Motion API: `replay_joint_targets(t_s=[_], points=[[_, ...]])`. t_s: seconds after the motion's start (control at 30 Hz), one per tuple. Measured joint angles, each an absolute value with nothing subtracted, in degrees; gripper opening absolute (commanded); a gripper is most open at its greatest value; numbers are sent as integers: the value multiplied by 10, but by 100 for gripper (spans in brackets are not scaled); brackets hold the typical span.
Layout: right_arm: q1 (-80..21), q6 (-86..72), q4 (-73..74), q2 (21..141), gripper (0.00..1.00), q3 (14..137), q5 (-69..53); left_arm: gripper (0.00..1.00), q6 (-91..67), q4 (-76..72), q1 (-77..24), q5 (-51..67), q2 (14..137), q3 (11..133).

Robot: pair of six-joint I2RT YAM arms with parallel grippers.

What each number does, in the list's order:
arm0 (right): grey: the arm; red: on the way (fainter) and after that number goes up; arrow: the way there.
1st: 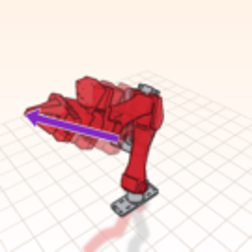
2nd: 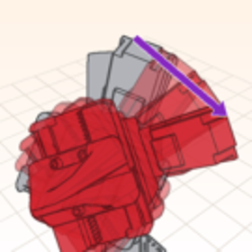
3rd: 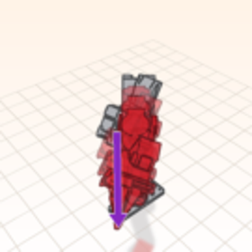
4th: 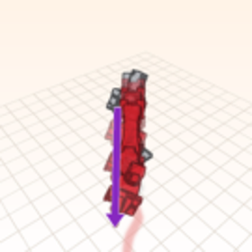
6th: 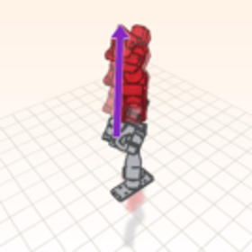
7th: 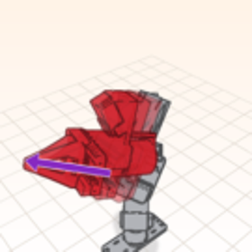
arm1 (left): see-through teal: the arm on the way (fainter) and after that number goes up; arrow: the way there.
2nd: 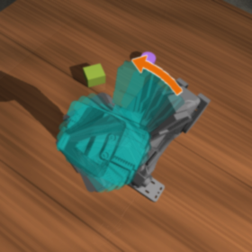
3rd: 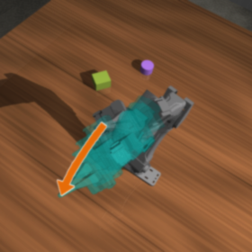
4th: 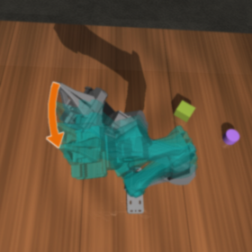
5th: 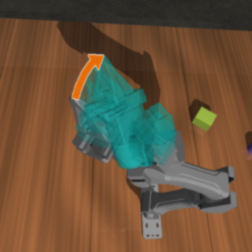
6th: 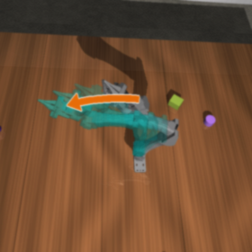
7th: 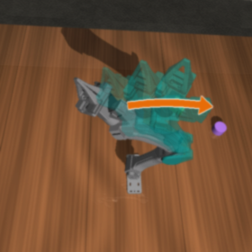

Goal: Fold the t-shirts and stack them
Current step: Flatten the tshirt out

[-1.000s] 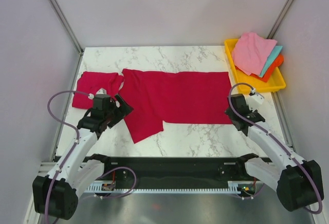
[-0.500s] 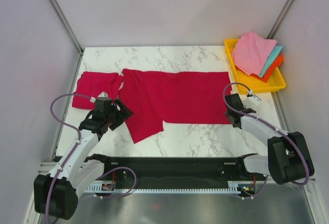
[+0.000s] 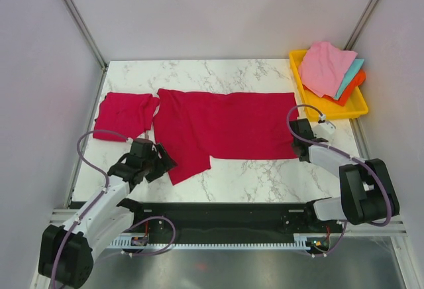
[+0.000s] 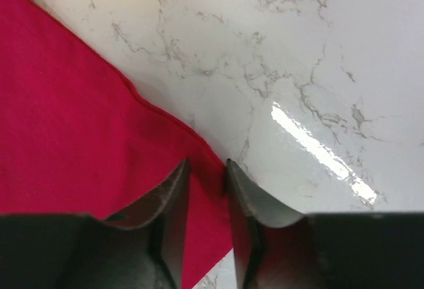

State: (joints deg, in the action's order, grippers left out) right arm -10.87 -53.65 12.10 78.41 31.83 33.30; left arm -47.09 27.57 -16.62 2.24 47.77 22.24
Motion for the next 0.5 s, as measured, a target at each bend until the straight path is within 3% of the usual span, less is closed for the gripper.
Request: replay_joint_targets(t_s=[0.17, 0.23, 0.3, 0.5], points=[[-109, -529, 112, 782, 7, 318, 317, 73, -477, 278, -206, 24, 468, 221], [-109, -526, 113, 775, 0, 318, 314, 63, -485, 279, -227, 18, 464, 221], [-109, -523, 113, 761, 0, 318, 313, 58, -491, 281, -242, 13, 463, 221], [-109, -522, 111, 731, 0, 317, 311, 58, -520, 288, -272, -21, 466, 221]])
